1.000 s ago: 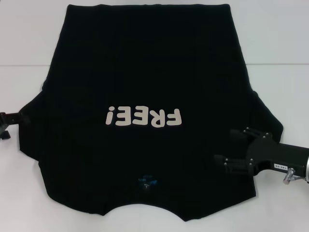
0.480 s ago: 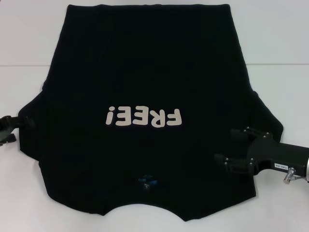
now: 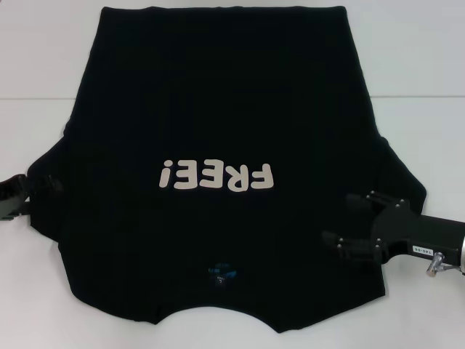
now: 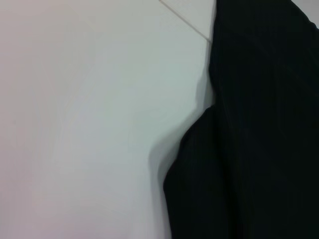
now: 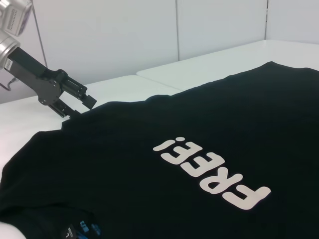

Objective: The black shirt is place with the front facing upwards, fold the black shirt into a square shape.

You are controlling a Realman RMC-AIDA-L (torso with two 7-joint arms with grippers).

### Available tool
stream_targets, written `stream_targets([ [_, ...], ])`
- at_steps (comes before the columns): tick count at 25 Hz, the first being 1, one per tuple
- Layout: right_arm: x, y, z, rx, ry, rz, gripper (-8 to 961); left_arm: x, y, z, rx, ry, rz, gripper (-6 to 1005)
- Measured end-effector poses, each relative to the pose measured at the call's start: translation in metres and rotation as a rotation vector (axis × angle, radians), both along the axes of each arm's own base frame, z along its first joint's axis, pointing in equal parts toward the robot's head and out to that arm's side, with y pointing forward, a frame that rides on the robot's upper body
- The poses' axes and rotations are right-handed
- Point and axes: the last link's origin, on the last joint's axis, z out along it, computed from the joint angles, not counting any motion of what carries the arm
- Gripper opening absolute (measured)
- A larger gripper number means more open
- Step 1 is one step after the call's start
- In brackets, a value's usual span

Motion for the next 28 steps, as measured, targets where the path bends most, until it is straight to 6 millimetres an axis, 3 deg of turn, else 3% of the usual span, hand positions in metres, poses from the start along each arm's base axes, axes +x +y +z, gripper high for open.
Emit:
stream_targets([
  [8,-0.001,0.0,0.0,0.0,0.001,0.003,905,0.005,0.004,-0.005,-0.015,0.015,-0.025,842],
  [19,-0.001,0.001,0.001,0.002,0.0,0.007,898,0.012,0.01,-0.003,-0.014,0.026,-0.052,676],
  [28,-0.002,0.0,0.0,-0.004,0.005,0.008,893,0.009,0.012,-0.002,0.0,0.044,-0.042,396],
])
